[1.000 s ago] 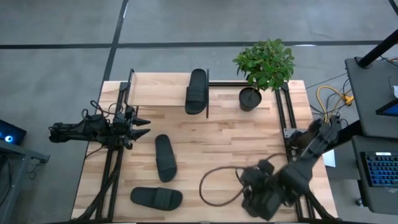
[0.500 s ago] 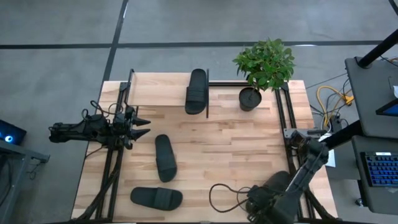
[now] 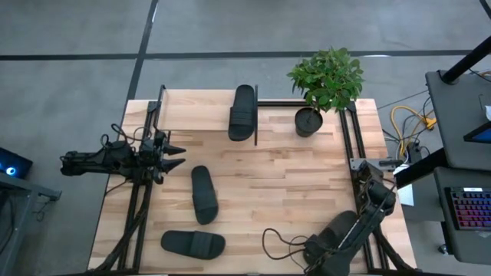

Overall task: Pick and place slides into the shelf
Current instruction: Put the bottom right black slipper on the shelf

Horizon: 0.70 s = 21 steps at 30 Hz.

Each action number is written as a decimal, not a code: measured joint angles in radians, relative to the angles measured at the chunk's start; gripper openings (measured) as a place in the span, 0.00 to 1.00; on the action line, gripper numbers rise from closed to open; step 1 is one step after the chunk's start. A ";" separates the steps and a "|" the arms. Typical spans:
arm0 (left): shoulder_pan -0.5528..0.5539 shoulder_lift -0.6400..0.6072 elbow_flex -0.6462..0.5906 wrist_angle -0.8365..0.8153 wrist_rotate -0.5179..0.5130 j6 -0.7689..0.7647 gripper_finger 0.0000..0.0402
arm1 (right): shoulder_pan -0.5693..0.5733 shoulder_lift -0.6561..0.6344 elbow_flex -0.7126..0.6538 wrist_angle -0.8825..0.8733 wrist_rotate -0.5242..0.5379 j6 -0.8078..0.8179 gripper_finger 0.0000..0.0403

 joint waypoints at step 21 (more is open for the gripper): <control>0.000 0.000 0.000 0.010 0.000 0.001 0.41 | -0.101 -0.109 -0.220 0.002 0.125 -0.348 0.34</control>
